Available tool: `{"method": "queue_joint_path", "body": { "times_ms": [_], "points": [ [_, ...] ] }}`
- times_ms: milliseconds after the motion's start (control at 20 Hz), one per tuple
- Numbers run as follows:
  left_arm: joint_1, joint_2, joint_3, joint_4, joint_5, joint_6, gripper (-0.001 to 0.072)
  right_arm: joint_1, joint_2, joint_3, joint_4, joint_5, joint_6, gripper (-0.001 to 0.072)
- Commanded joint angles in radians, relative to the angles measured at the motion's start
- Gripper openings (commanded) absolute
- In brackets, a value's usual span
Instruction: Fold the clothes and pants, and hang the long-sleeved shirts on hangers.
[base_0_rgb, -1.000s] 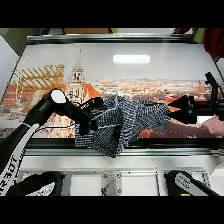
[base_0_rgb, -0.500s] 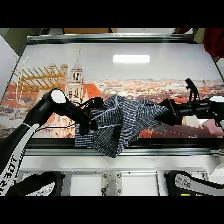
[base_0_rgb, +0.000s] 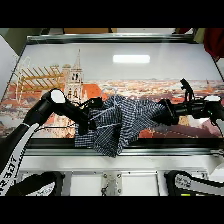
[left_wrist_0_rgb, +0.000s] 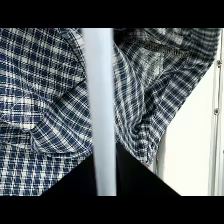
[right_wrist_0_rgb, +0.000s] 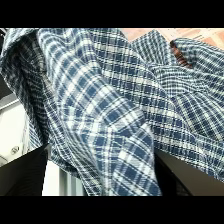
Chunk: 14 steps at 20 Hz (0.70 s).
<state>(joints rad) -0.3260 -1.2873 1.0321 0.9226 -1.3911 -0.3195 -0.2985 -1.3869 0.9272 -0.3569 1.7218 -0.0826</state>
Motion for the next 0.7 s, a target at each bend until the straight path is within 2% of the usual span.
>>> {"method": "queue_joint_path", "body": {
  "times_ms": [0, 600, 650],
  "points": [
    [-0.001, 0.000, 0.001, -0.008, 0.002, 0.001, 0.0015, 0.002, -0.001, -0.001, 0.003, 0.006, 0.000, 0.0665],
    [-0.001, 0.000, 0.001, -0.006, -0.040, 0.001, 0.0016, 0.003, -0.001, -0.001, 0.003, 0.004, 0.000, 0.0653],
    [-0.001, 0.000, 0.001, -0.006, -0.041, 0.001, 0.0015, 0.003, -0.001, -0.001, 0.003, 0.006, 0.000, 0.0483]
  ]
}}
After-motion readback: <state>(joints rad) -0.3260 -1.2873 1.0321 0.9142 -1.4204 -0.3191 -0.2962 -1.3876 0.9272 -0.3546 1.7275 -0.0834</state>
